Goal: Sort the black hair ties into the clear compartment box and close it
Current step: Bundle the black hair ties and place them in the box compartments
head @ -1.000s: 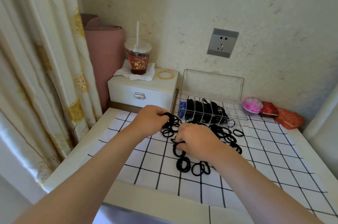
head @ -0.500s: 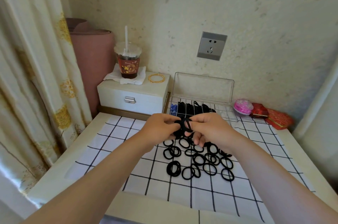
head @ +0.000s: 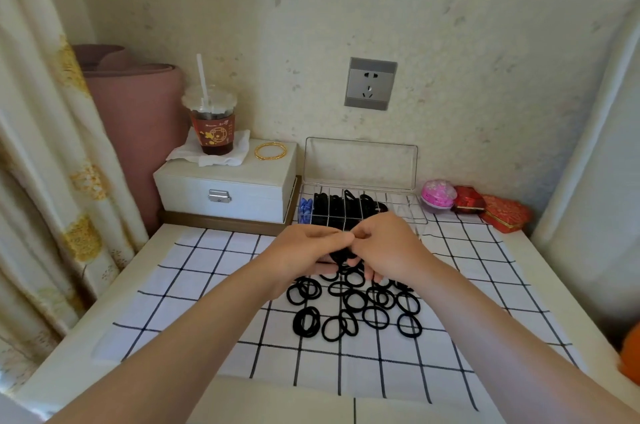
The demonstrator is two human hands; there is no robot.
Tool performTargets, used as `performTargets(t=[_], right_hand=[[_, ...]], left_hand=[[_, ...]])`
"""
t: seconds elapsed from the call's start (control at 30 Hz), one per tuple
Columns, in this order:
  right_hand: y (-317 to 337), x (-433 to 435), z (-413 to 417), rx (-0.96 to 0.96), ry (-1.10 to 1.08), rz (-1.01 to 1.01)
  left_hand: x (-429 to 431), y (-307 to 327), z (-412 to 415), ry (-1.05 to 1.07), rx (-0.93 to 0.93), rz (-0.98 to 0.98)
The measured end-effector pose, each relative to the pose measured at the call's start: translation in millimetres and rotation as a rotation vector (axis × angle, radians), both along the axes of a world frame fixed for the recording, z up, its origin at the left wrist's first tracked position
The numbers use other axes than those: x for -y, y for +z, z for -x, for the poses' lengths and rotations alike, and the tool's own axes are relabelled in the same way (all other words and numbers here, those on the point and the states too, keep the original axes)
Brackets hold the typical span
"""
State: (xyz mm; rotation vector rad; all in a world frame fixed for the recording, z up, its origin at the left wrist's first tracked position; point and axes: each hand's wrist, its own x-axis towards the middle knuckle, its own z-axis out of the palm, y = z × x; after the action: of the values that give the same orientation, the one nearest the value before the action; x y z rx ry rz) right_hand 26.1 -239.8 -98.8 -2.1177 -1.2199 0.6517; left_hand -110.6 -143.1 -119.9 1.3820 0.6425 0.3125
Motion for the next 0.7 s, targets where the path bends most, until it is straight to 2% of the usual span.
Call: performTargets(t=[0.1, 0.17, 0.37, 0.43, 0.53, 0.7], right_hand=[[-1.9, 2.5, -2.9, -0.019, 0.009, -0.011], [-0.7, 6.0, -7.9, -0.111, 0.021, -0.039], [3.9, 18.9, -29.0, -0.346, -0.135, -0.131], [3.7, 23.7, -34.6, -0.476, -0.135, -0.132], [4.7, 30.5, -42.3, -0.702, -0.015, -0.116], [3.5, 36.4, -55.5, -0.823, -0.067, -0.116]], left_hand=[[1.2, -3.4, -4.4, 0.037, -0.036, -0.08], [0.8, -2.9, -7.7, 0.039, -0.038, -0.076], [2.4, 6.1, -18.5, -0.063, 0.017, 0.037], [4.1, 8.7, -22.3, -0.097, 0.038, 0.066], [7.3, 13.1, -29.2, -0.087, 0.045, 0.026], [12.8, 15.6, -45.7, 0.067, -0.049, -0.137]])
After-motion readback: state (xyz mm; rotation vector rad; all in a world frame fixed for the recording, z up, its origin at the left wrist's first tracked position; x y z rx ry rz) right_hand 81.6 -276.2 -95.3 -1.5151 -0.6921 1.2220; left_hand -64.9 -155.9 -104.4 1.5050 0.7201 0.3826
